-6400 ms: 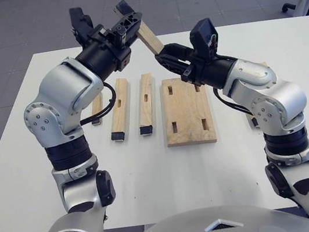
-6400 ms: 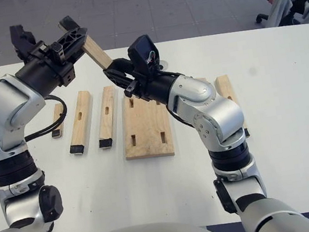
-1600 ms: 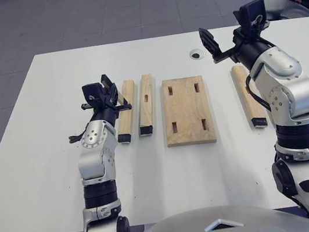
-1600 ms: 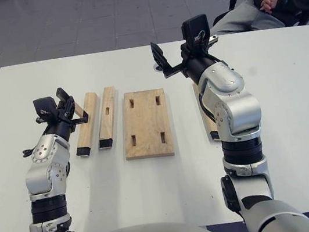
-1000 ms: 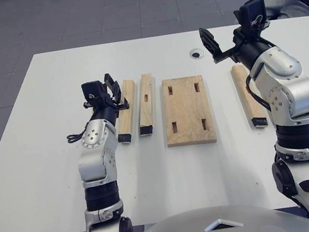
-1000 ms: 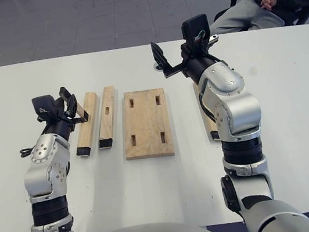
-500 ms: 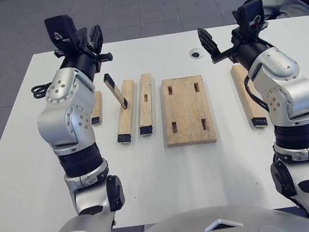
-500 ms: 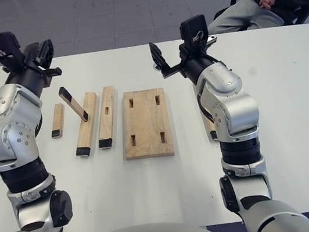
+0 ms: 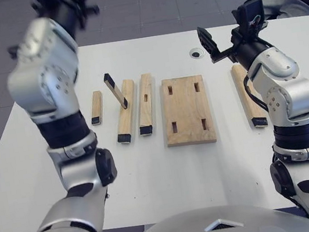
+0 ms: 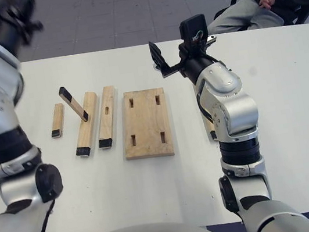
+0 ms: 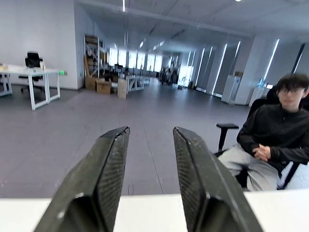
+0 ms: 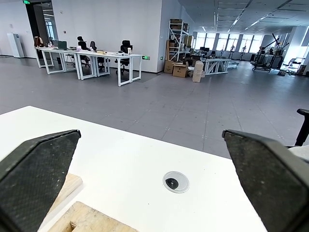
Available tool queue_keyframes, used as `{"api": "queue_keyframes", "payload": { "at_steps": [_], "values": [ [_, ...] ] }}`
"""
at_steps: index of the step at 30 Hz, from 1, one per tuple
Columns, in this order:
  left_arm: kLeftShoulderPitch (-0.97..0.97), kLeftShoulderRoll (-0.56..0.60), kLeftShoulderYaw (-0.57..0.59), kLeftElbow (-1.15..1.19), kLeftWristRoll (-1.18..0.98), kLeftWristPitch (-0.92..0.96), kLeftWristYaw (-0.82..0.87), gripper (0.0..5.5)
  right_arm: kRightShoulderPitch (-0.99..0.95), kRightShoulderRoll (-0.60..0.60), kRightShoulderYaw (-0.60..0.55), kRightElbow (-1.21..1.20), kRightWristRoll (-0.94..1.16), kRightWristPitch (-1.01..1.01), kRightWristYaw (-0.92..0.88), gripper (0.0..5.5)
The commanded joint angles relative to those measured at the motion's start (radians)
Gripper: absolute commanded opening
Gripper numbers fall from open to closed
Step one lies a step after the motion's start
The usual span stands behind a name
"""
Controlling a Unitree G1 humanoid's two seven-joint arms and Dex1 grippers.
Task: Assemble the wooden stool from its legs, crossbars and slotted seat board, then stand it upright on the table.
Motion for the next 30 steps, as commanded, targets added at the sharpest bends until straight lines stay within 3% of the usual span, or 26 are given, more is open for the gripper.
{"api": "queue_keyframes", "payload": {
  "at_steps": [1, 5, 9, 13, 19, 24, 30],
  "values": [
    [0.041, 0.01, -0.002, 0.173, -0.006, 0.039, -0.044, 1.67, -0.01, 0.006, -0.001, -0.006, -0.004, -0.001, -0.004, 5.48],
    [0.288, -0.066, -0.078, 0.209, -0.043, 0.195, -0.108, 1.67, -0.006, 0.01, -0.005, -0.009, -0.003, -0.001, -0.009, 5.48],
    [0.477, -0.124, -0.084, 0.204, -0.039, 0.177, -0.1, 1.67, -0.008, 0.009, -0.016, -0.009, 0.0, 0.001, -0.014, 5.48],
    [0.471, -0.118, -0.035, 0.158, -0.048, 0.14, -0.064, 1.67, 0.0, 0.016, -0.02, -0.017, 0.003, 0.005, -0.021, 5.48],
    [0.262, 0.005, 0.037, 0.03, -0.055, 0.149, -0.013, 1.67, 0.007, 0.018, -0.018, -0.029, 0.003, 0.009, -0.022, 5.48],
    [0.231, 0.027, 0.083, -0.352, -0.174, 0.427, 0.037, 1.87, 0.024, 0.018, -0.016, -0.059, 0.006, 0.031, -0.025, 5.48],
    [0.639, -0.027, 0.057, -0.826, -0.186, 0.856, 0.106, 2.83, 0.071, 0.011, -0.033, -0.11, 0.004, 0.056, -0.036, 5.48]
  ]
}}
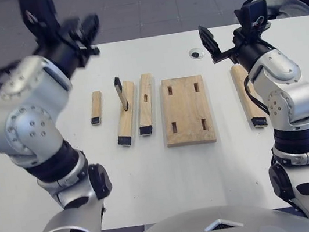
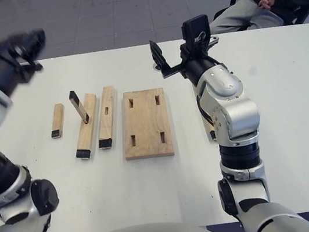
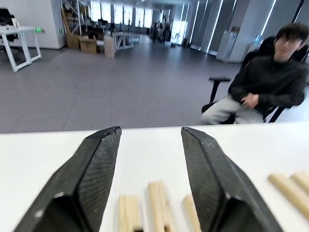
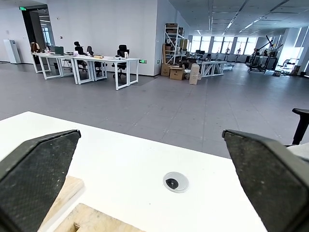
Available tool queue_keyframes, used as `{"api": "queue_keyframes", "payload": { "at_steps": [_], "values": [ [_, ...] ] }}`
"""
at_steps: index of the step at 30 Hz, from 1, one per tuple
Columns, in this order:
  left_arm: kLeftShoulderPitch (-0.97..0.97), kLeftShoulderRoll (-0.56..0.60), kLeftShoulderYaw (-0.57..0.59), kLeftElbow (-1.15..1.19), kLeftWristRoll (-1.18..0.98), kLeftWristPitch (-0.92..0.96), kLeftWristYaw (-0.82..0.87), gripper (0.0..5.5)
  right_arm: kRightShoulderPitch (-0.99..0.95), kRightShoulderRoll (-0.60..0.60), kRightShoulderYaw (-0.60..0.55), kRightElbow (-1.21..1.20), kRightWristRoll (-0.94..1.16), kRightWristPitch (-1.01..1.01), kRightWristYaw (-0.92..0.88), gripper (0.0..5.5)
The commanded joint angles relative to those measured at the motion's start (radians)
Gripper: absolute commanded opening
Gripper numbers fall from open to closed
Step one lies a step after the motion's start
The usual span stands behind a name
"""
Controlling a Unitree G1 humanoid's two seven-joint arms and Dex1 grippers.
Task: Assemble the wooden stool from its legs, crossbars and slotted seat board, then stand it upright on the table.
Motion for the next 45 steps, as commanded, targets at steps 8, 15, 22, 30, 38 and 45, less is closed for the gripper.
{"api": "queue_keyframes", "payload": {
  "at_steps": [8, 15, 22, 30, 38, 45],
  "values": [
    [0.461, -0.115, -0.13, -0.225, 0.111, 0.153, 0.109, 4.07, 0.019, -0.004, -0.006, -0.038, 0.0, 0.039, -0.008, 5.48],
    [0.581, -0.168, -0.173, -0.144, 0.199, 0.075, 0.103, 5.17, 0.017, -0.006, -0.007, -0.035, 0.0, 0.039, -0.003, 5.48],
    [0.593, -0.126, -0.23, 0.03, 0.233, -0.025, 0.039, 5.44, 0.015, -0.004, -0.008, -0.035, 0.001, 0.043, -0.006, 5.48],
    [0.526, -0.096, -0.282, 0.233, 0.283, -0.184, 0.001, 4.98, -0.001, 0.0, 0.0, -0.015, 0.001, 0.039, 0.001, 5.48],
    [0.504, -0.11, -0.27, 0.267, 0.28, -0.201, -0.013, 3.84, -0.017, -0.001, -0.002, 0.0, -0.003, 0.032, 0.001, 5.48],
    [0.504, -0.099, -0.249, 0.3, 0.283, -0.218, -0.026, 2.72, -0.049, -0.004, -0.032, 0.024, 0.0, 0.02, -0.01, 5.48]
  ]
}}
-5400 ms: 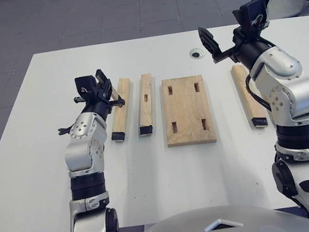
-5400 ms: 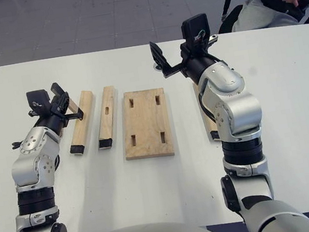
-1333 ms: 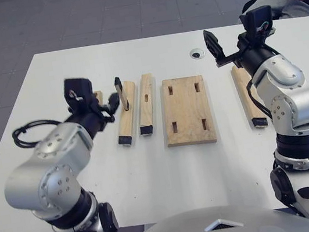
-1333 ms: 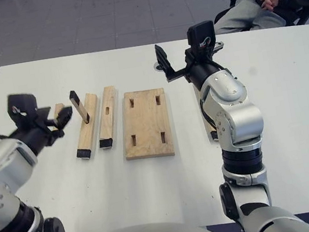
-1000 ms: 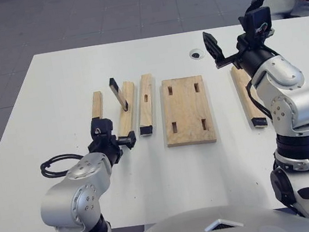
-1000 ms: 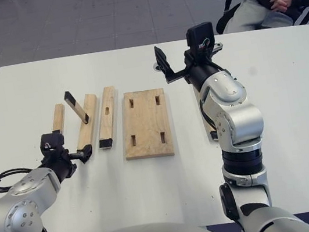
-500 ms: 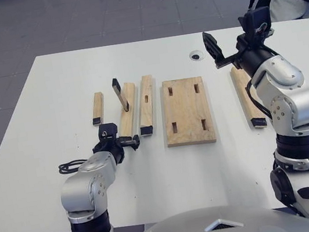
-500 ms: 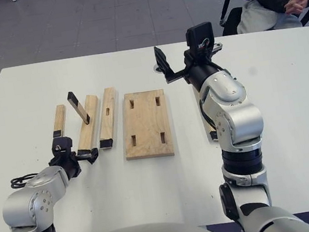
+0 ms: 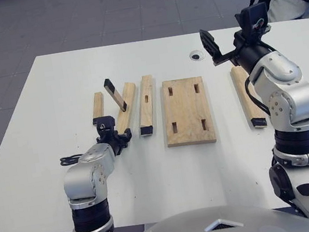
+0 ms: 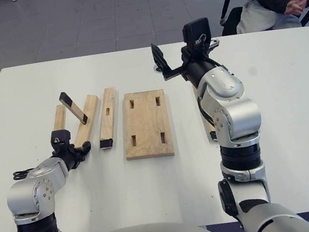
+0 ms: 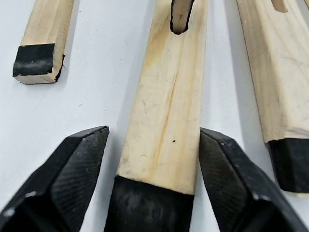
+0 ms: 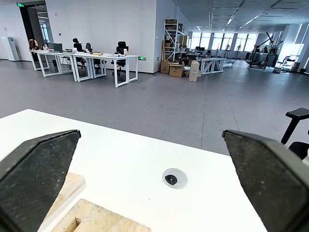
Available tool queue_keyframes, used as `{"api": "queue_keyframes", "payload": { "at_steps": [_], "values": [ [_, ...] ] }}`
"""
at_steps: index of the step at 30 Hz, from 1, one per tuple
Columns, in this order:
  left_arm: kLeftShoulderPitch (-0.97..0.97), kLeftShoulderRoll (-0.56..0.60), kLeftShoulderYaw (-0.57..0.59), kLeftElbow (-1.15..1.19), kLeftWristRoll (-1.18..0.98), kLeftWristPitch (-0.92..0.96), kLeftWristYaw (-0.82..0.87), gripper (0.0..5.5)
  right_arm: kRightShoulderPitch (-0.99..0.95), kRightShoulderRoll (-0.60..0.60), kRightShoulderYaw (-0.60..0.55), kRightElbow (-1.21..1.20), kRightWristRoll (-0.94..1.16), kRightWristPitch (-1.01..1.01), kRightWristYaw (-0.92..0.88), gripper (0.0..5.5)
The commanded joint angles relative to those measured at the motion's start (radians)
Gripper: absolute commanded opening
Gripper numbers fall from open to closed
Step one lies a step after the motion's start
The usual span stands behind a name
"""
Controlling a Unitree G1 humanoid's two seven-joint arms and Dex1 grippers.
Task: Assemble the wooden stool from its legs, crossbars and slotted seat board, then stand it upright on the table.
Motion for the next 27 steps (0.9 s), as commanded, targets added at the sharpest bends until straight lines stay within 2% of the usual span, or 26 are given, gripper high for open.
{"api": "queue_keyframes", "payload": {
  "at_steps": [1, 4, 8, 13, 17, 21, 27],
  "values": [
    [0.027, -0.003, -0.007, 0.06, -0.006, 0.009, -0.036, 2.56, -0.044, -0.001, -0.041, 0.026, 0.005, -0.016, -0.014, 5.48],
    [0.025, -0.001, 0.021, 0.072, -0.023, -0.032, -0.067, 2.1, -0.074, -0.002, -0.089, 0.071, 0.034, -0.041, -0.003, 5.48],
    [-0.116, 0.022, 0.156, 0.024, -0.136, -0.072, -0.16, 2.07, -0.179, -0.007, -0.187, 0.19, 0.138, -0.022, 0.036, 5.48],
    [-0.457, 0.089, 0.346, 0.043, -0.393, -0.008, -0.28, 2.06, -0.308, -0.024, -0.256, 0.399, 0.453, 0.19, 0.314, 5.48],
    [-0.624, 0.032, 0.46, 0.118, -0.739, 0.095, -0.356, 2.06, -0.443, -0.051, -0.343, 0.553, 0.745, 0.429, 0.512, 5.48],
    [-0.649, -0.017, 0.469, 0.187, -1.03, 0.14, -0.334, 2.06, -0.509, -0.096, -0.329, 0.616, 0.834, 0.498, 0.664, 5.48],
    [-0.622, -0.002, 0.395, 0.217, -1.182, 0.081, -0.256, 2.06, -0.538, -0.077, -0.307, 0.595, 0.875, 0.518, 0.686, 5.48]
  ]
}}
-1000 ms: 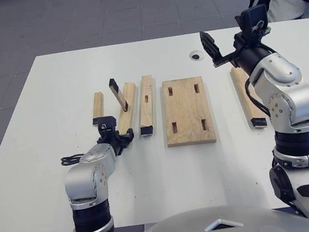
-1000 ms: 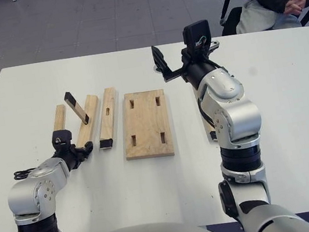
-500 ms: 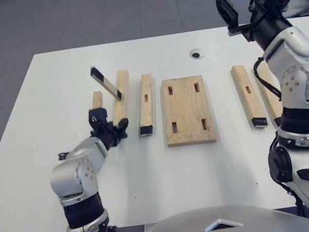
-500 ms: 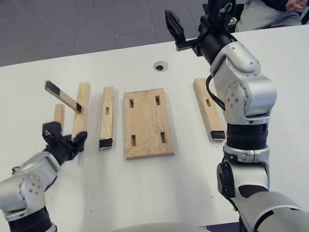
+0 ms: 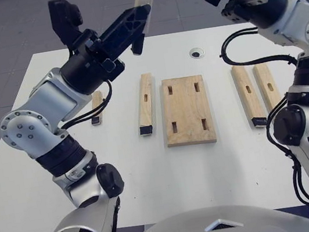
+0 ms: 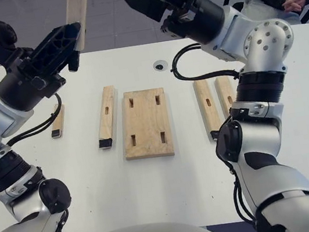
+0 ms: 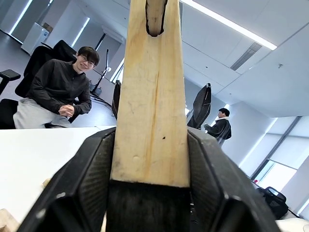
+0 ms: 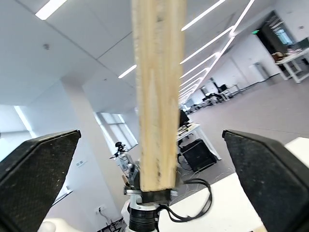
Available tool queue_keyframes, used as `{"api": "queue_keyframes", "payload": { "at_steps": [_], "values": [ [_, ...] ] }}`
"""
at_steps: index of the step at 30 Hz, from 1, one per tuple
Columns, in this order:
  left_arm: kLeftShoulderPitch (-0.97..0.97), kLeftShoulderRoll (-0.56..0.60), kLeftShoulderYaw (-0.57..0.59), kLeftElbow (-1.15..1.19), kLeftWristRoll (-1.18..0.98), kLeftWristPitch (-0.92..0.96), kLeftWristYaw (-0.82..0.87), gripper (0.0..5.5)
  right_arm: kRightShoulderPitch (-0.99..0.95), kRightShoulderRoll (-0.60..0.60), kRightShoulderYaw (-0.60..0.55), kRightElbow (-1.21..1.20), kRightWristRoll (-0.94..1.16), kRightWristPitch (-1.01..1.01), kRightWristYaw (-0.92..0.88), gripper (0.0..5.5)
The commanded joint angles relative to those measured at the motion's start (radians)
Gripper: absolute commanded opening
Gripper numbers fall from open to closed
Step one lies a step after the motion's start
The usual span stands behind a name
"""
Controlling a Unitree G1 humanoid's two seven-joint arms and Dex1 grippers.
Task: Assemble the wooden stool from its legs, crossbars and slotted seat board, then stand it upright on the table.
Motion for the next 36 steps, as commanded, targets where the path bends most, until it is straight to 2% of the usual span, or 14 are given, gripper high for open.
{"api": "queue_keyframes", "payload": {
  "at_steps": [1, 12, 21, 29, 36],
  "values": [
    [0.004, 0.017, -0.047, 0.005, -0.07, -0.047, 0.041, 2.06, -0.023, 0.011, 0.017, -0.019, 0.025, 0.011, -0.002, 5.48],
    [0.05, 0.038, -0.204, -0.019, -0.175, -0.156, 0.088, 2.06, -0.063, 0.056, 0.057, 0.036, 0.006, -0.027, -0.016, 5.48],
    [0.09, 0.073, -0.262, -0.031, -0.207, -0.234, 0.109, 2.06, -0.132, 0.067, 0.002, 0.18, 0.041, 0.013, -0.056, 3.78],
    [0.101, 0.107, -0.292, -0.009, -0.206, -0.263, 0.087, 2.06, -0.123, 0.121, -0.034, 0.129, 0.177, 0.192, -0.122, 2.36],
    [0.105, 0.129, -0.314, 0.0, -0.169, -0.286, 0.066, 2.06, -0.128, 0.132, -0.074, 0.125, 0.216, 0.208, -0.191, 2.36]
  ]
}}
